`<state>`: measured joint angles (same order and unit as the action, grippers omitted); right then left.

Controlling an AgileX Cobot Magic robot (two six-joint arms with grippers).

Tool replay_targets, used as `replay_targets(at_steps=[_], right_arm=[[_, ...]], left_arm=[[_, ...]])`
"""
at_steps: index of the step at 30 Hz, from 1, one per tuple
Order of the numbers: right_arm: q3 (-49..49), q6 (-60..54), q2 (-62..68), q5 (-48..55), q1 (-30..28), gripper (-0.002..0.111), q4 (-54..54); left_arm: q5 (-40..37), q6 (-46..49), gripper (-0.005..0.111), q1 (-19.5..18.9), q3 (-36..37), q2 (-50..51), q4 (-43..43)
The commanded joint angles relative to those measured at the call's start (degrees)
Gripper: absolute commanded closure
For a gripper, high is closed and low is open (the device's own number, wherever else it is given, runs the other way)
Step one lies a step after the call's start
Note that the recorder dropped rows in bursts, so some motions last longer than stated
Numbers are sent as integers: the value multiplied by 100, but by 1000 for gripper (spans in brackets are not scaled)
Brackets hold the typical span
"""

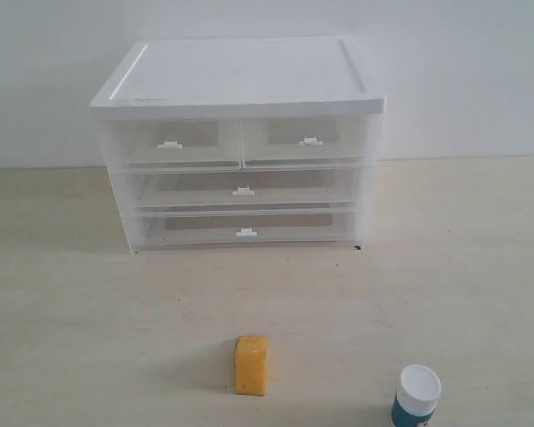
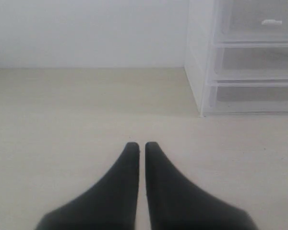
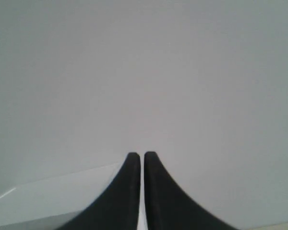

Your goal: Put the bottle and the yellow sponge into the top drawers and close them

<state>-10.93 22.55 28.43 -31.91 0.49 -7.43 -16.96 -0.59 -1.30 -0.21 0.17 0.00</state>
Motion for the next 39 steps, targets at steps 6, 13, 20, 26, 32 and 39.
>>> replay_targets(at_steps=[6,13,20,26,32,39], right_arm=[[-67,33,2685,-2162,14,109,-601],[-357,-253,4195,-2670,14,109,-624],[-576,-724,4716,-2665,535,109,-302],[-701,-2622,4766,-2690,2234,109,2056],[-1061,-3458,4859,-2716,3456,109,3137],[-1614,-3562,5888,-3200,4170,109,3820]], left_arm=[[2,12,103,-26,21,-17,0],[2,12,103,-26,21,-17,0],[2,12,103,-26,21,-17,0],[2,12,103,-26,21,-17,0],[2,12,103,-26,21,-17,0],[2,12,103,-26,21,-17,0]])
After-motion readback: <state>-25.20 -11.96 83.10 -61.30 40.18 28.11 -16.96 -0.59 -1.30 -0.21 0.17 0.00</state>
